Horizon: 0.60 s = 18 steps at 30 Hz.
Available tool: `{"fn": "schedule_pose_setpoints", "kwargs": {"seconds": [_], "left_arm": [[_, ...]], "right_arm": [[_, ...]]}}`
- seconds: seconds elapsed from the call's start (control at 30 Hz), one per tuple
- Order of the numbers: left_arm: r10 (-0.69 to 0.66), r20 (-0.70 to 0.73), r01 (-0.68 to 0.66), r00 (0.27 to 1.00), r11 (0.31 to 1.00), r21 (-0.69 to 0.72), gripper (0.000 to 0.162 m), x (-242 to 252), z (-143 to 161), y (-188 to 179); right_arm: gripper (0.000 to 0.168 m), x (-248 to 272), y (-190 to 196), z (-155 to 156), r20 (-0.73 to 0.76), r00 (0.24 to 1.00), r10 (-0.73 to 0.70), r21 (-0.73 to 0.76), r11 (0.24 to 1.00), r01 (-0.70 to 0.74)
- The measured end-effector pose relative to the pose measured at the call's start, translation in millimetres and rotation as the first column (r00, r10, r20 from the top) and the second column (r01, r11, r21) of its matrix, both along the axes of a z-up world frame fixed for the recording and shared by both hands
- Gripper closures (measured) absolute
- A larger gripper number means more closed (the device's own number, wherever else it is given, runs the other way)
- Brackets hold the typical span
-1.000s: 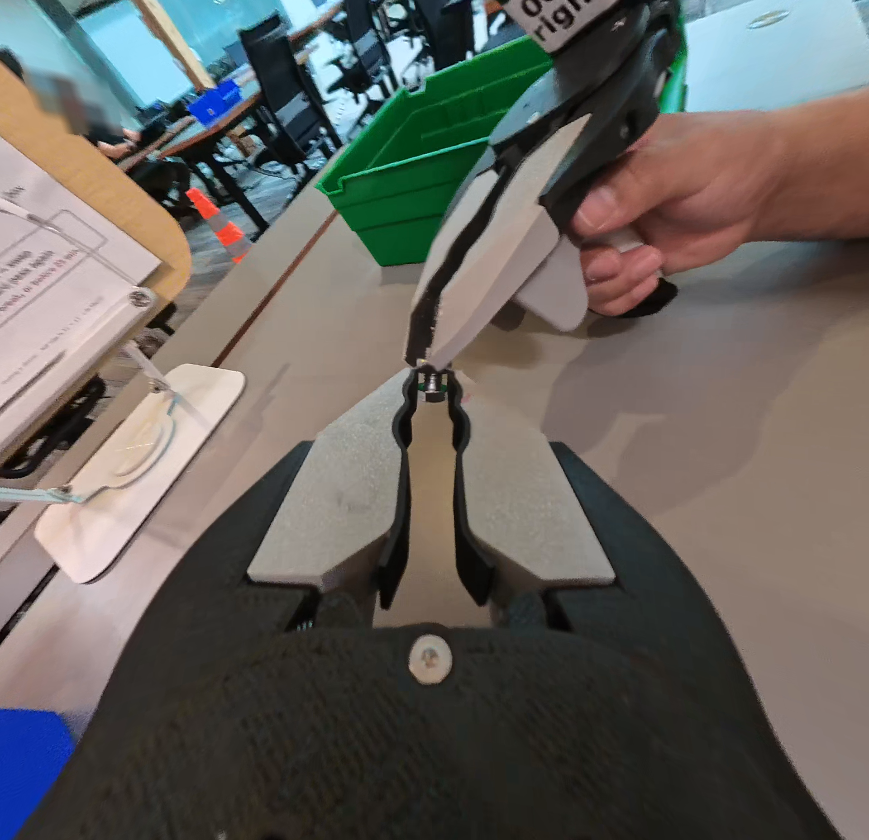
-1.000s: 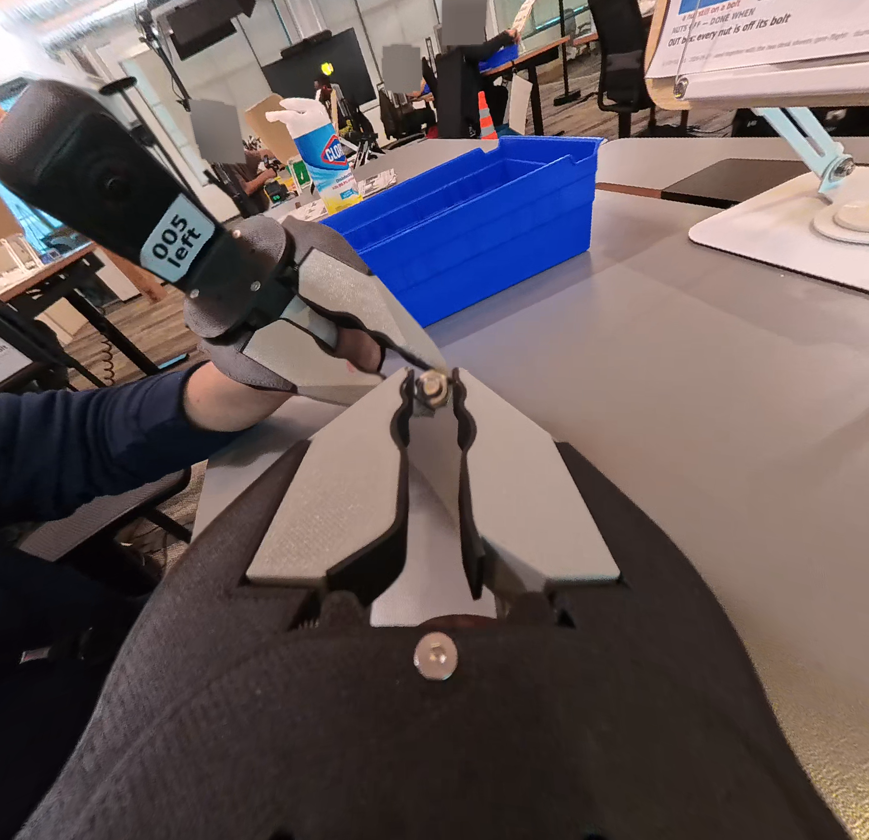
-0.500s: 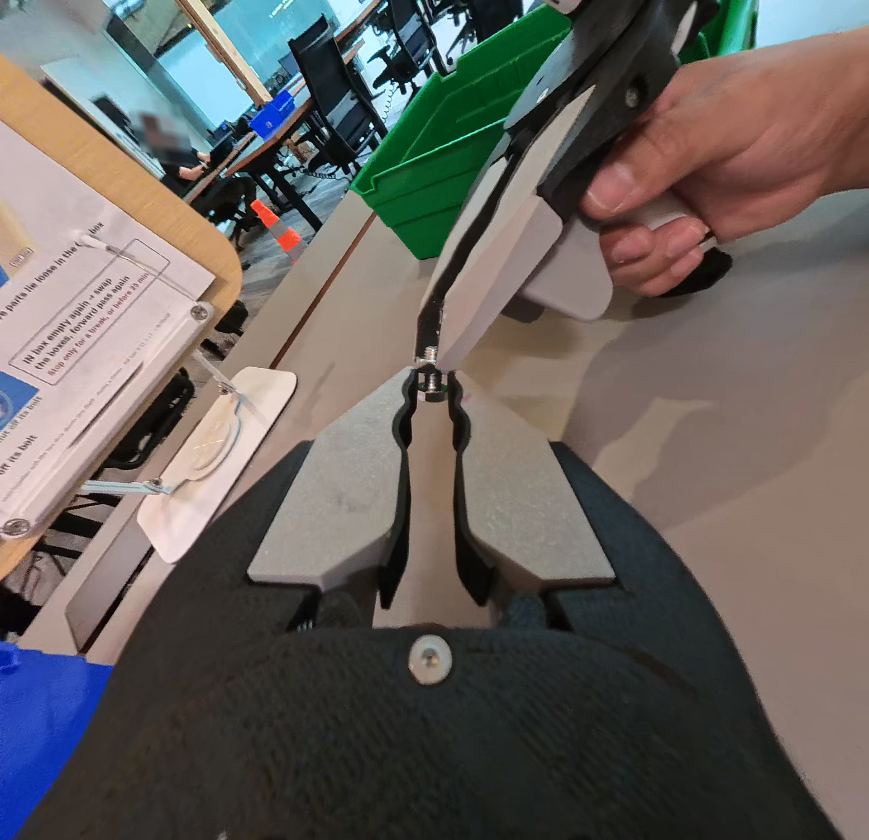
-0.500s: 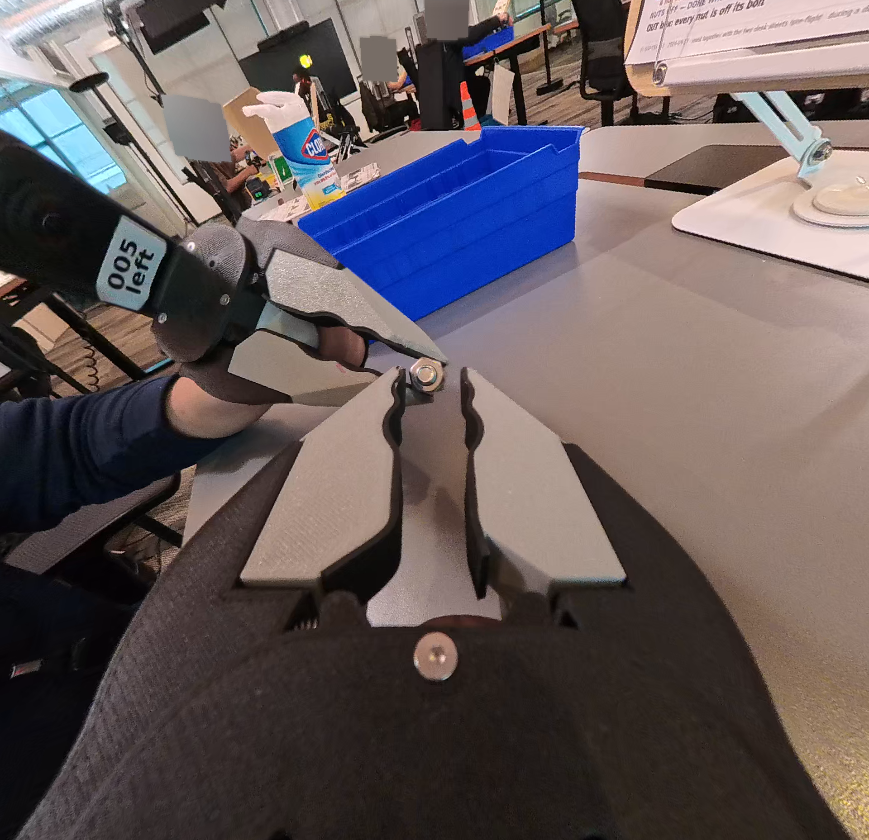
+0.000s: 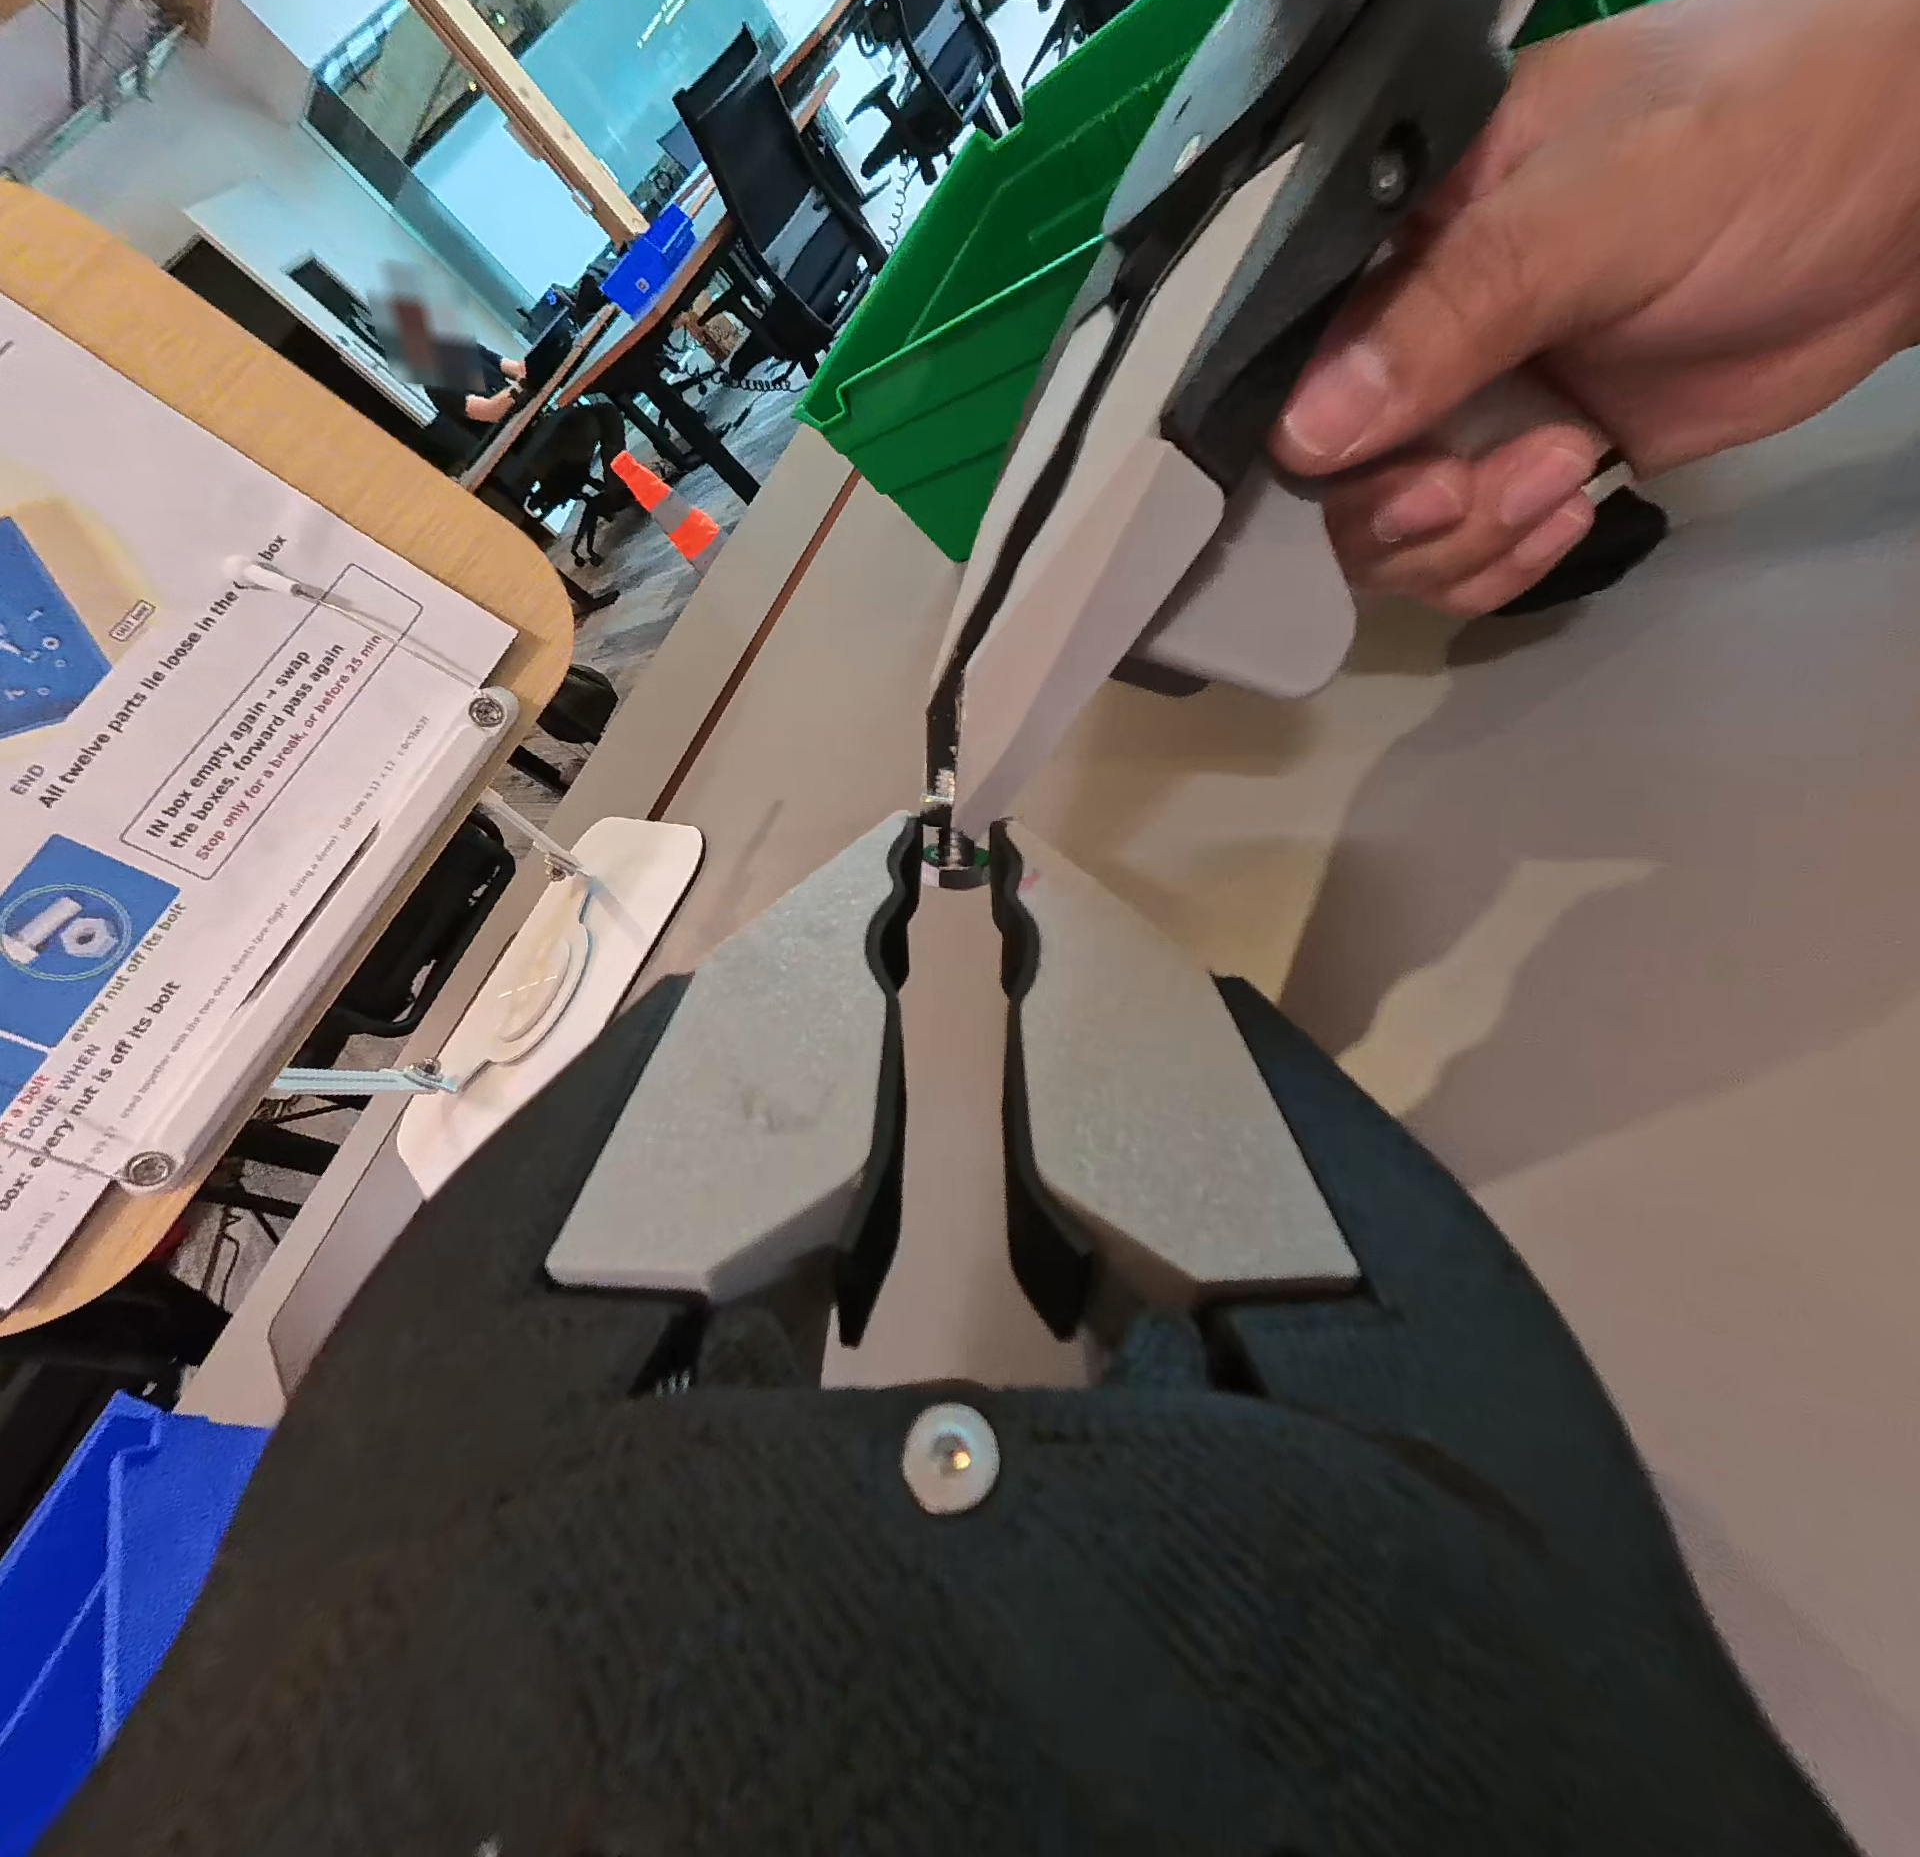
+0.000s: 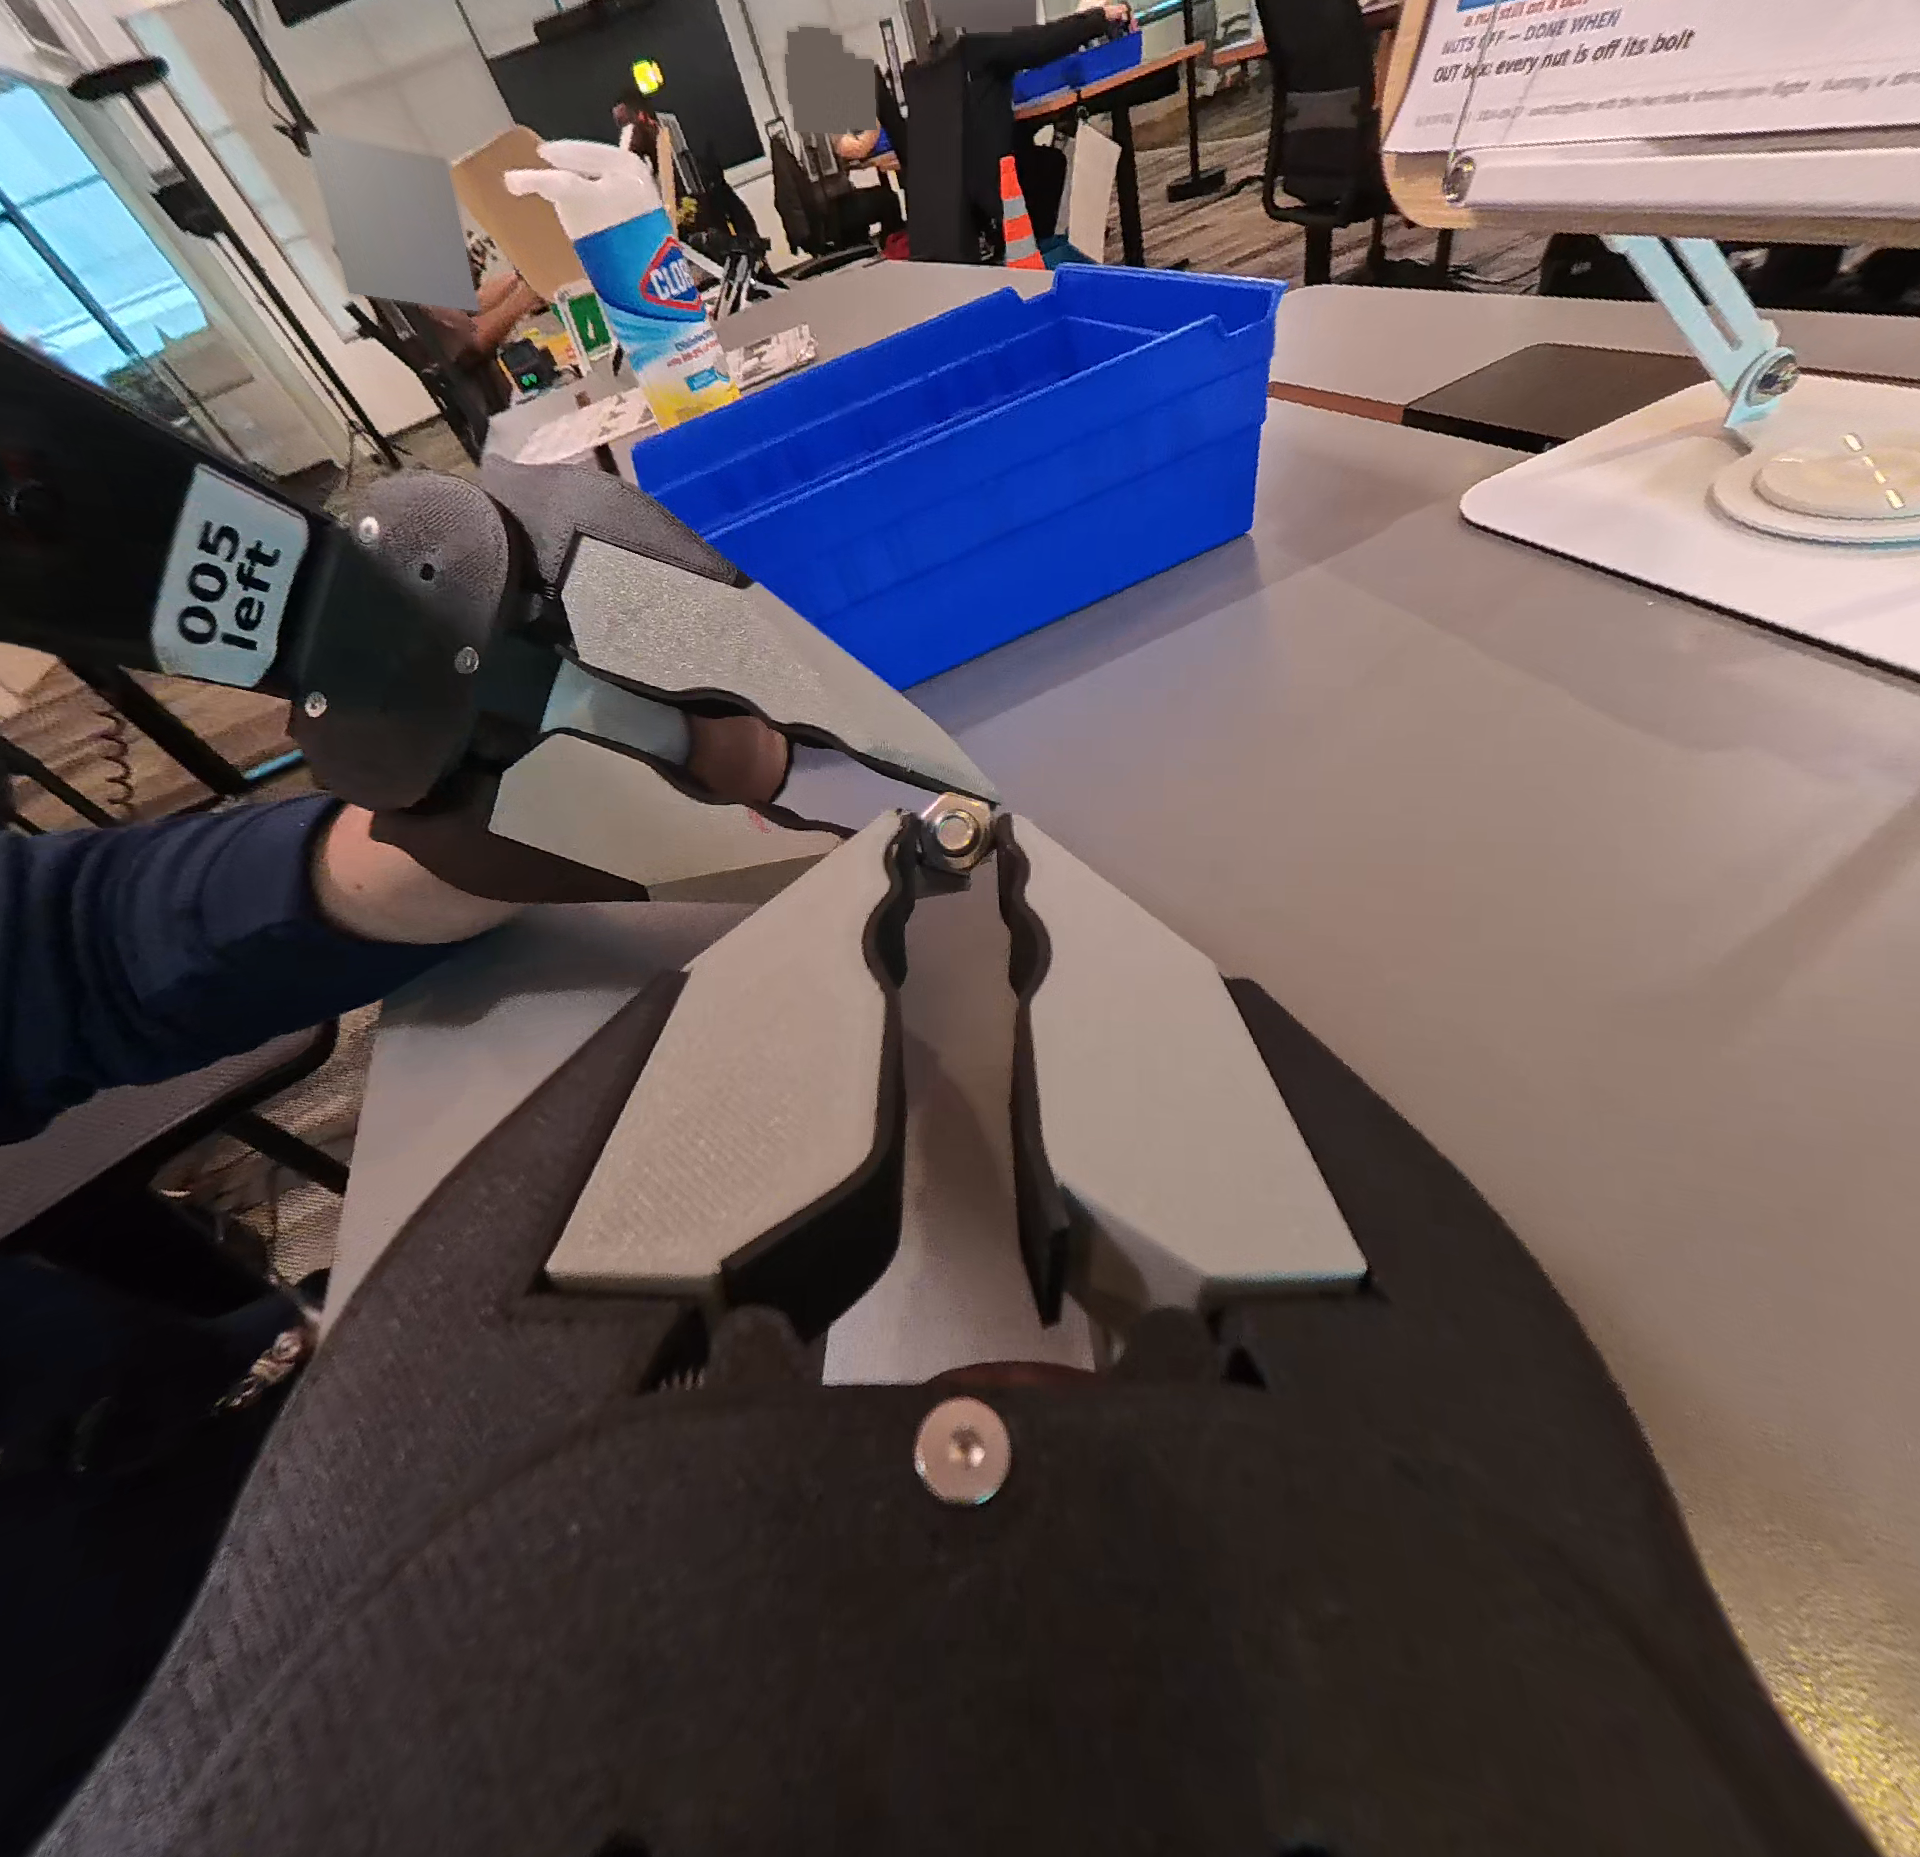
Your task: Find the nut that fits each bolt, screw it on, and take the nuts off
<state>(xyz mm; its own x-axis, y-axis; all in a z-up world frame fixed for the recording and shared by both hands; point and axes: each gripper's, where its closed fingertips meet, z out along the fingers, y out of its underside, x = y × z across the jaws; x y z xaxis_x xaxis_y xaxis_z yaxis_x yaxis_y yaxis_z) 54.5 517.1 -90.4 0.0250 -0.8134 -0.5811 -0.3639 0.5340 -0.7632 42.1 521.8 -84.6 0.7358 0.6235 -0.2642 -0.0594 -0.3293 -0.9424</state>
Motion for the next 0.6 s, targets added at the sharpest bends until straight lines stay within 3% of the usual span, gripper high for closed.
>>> {"fn": "schedule_pose_setpoints", "kwargs": {"seconds": [0.23, 0.5, 0.6], "left_arm": [[0.015, -0.009, -0.016, 1.0, 0.999, -0.05, 0.144, 1, -5, 5], [0.005, -0.035, -0.008, 0.999, 0.996, -0.089, 0.146, 0, -10, 5], [-0.04, -0.075, 0.034, 0.996, 0.996, -0.086, 0.13, 1, -17, -4]], "right_arm": [[0.156, 2, 3, -6, 0.02, 1.0, -0.019, -0.024, 1.0, 0.02], [0.156, 1, 4, -10, 0.021, 0.999, -0.026, -0.041, 0.999, 0.027], [0.156, 4, 6, -13, 0.012, 0.999, -0.043, -0.06, 0.997, 0.043]]}}
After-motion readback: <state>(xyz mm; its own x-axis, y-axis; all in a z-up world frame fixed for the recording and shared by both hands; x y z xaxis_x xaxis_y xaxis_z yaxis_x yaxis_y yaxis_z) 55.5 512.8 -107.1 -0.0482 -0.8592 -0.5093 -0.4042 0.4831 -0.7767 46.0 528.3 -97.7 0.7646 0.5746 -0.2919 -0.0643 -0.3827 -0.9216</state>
